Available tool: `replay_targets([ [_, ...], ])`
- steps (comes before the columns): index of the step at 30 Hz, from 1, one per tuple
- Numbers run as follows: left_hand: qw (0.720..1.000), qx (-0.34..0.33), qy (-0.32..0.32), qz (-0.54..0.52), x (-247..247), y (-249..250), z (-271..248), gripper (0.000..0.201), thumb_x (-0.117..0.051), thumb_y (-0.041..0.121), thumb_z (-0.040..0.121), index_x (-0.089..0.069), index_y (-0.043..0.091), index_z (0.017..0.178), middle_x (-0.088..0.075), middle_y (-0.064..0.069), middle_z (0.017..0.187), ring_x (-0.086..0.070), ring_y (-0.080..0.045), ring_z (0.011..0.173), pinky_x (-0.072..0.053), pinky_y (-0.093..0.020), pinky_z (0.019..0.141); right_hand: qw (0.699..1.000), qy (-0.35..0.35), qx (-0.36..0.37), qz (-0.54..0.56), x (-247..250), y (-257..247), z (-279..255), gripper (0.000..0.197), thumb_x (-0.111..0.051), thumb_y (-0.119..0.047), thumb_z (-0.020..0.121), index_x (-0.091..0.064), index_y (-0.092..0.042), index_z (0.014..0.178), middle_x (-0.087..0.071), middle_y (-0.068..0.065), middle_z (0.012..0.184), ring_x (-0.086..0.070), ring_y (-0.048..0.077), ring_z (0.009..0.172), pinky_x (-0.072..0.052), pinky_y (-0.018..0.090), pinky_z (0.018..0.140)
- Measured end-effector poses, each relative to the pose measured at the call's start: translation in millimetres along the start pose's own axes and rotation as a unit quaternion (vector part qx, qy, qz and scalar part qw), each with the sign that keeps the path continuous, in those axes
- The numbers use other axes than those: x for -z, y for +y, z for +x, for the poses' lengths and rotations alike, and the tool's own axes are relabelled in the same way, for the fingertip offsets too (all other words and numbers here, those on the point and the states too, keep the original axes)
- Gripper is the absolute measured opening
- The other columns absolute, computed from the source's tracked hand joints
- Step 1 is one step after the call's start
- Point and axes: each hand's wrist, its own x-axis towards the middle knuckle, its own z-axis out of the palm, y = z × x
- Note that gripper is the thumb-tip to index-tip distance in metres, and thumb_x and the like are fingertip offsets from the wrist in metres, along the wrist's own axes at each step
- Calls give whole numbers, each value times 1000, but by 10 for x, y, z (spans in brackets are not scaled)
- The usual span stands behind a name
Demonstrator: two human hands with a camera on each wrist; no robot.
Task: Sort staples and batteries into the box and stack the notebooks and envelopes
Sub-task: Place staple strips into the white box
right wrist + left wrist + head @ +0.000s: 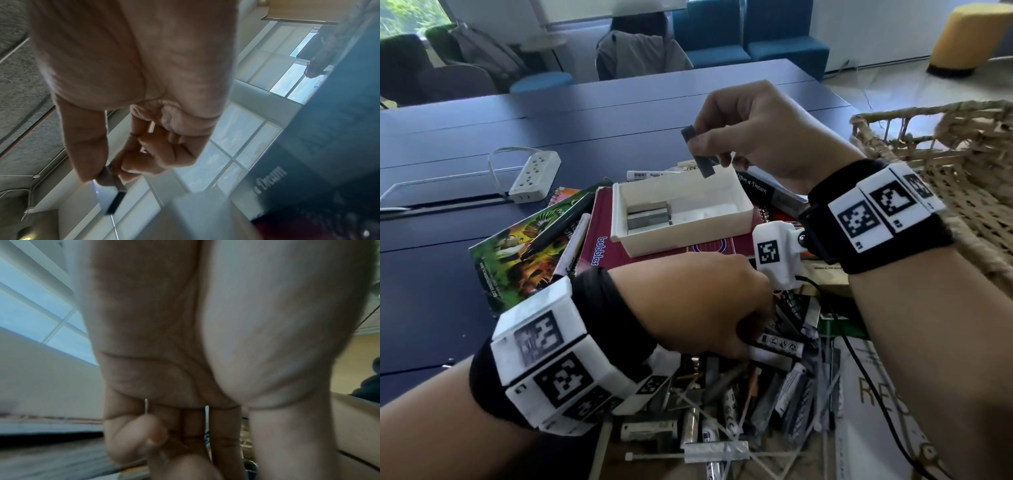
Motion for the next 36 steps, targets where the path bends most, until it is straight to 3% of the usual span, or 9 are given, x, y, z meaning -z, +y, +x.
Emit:
replay_targets([
  [3, 1000, 5, -13, -14, 29, -35, 1, 17, -70, 36, 92, -63, 28, 79, -52, 16, 71, -53, -1, 68, -39, -13, 61, 1000, 6, -3, 4, -25, 3, 3, 10, -77, -10, 87, -68, -10, 83, -68, 10, 77, -53, 13, 61, -41, 22, 54],
  [8, 993, 20, 13, -115, 209, -180, -141, 18, -73, 28, 89, -60, 25, 77, -60, 6, 71, -54, -5, 65, -43, -16, 59, 998, 45, -3, 36, -45, 7, 15, 10, -76, -8, 87, -67, -6, 84, -67, 14, 76, -53, 17, 61, -40, 23, 52],
  [11, 979, 28, 70, -189, 386, -329, -286, 14, -77, 24, 89, -66, 22, 80, -65, 6, 72, -56, -6, 61, -45, -19, 58, 995, 77, -3, 67, -28, 18, 32, 12, -74, -5, 89, -66, 3, 90, -65, 25, 81, -54, 20, 60, -42, 23, 51],
  [14, 956, 33, 153, -249, 491, -563, -437, 12, -78, 19, 90, -68, 16, 84, -68, 4, 76, -62, -10, 65, -47, -19, 63, 992, 103, 1, 77, -33, 43, 59, 20, -75, -4, 89, -64, 11, 95, -63, 24, 77, -50, 18, 56, -43, 24, 51],
  [17, 918, 69, 270, -282, 454, -839, -522, 13, -79, 18, 88, -69, 9, 89, -71, -1, 80, -64, -15, 66, -50, -22, 65, 991, 103, -6, 85, -50, 60, 67, 19, -73, -4, 91, -65, 1, 107, -65, 15, 73, -51, 17, 57, -43, 25, 54],
  [20, 885, 118, 345, -289, 346, -1066, -555, 17, -83, 19, 84, -70, 12, 93, -72, -2, 85, -65, -22, 70, -54, -27, 67, 993, 78, -13, 85, -86, 54, 49, 24, -71, -4, 93, -66, -9, 116, -66, 27, 83, -59, 25, 68, -47, 28, 59],
  [24, 889, 166, 346, -252, 239, -1198, -553, 21, -85, 22, 82, -74, 26, 100, -73, 4, 84, -64, -13, 70, -55, -33, 68, 997, 47, -27, 50, -191, 39, 46, 15, -70, 1, 92, -69, -1, 107, -71, 29, 87, -64, 26, 71, -53, 24, 58],
  [31, 906, 204, 354, -113, 286, -1185, -582, 4, -81, 30, 84, -78, 29, 81, -70, 16, 72, -62, -2, 74, -49, -26, 71, 995, 14, -80, 64, -303, 100, 47, 10, -70, 7, 90, -66, 8, 99, -74, 26, 86, -72, 22, 72, -57, 21, 60],
  [36, 924, 216, 294, -112, 293, -1211, -628, 6, -80, 32, 83, -80, 31, 77, -69, 5, 82, -60, -9, 74, -43, -21, 67, 994, 10, -81, 73, -302, 121, 47, 9, -70, 11, 88, -67, 8, 96, -72, 17, 81, -71, 15, 68, -59, 20, 65],
])
